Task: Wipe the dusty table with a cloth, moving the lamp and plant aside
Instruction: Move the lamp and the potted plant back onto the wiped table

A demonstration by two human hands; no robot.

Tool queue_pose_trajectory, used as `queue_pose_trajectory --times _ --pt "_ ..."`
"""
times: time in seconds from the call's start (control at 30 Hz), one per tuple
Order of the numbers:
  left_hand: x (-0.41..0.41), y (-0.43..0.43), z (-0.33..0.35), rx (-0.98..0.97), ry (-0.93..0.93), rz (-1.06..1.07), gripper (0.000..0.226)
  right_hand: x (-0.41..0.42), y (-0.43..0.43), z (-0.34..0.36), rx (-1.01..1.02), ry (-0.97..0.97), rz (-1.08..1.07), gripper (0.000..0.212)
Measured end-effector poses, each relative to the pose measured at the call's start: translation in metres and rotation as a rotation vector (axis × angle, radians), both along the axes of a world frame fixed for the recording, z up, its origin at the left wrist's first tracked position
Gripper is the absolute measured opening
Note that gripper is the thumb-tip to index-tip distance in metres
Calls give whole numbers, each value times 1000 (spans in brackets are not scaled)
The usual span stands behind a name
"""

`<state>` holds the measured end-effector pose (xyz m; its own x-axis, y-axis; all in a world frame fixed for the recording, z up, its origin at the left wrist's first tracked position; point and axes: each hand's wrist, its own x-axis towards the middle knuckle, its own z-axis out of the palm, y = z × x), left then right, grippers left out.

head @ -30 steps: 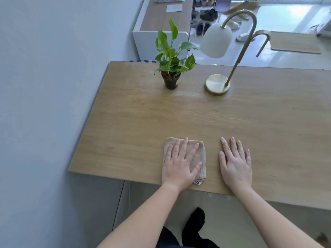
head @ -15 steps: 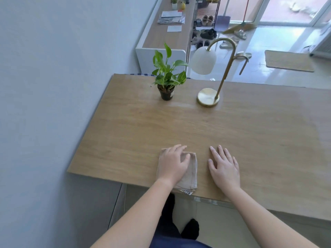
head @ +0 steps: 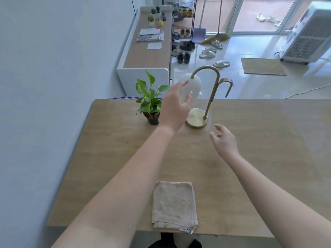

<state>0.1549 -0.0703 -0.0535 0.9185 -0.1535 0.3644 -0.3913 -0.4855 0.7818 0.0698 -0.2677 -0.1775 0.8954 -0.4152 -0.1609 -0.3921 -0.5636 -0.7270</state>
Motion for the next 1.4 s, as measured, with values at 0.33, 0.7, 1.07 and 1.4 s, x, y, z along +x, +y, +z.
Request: queue_pose_trajectory --times 0.33,0.7,1.07,1.4 --pt "80 -18 2 94 -85 -80 37 90 -8 -1 87 17 -63 50" --pt "98 -16 8 68 -139 -122 17 113 -6 -11 22 -5 -8 16" --pt "34 -7 14 68 -148 -189 18 32 0 -6 -44 -17 84 18" --pt "-55 3 10 45 -122 -174 19 -57 -1 -1 -37 -9 127 27"
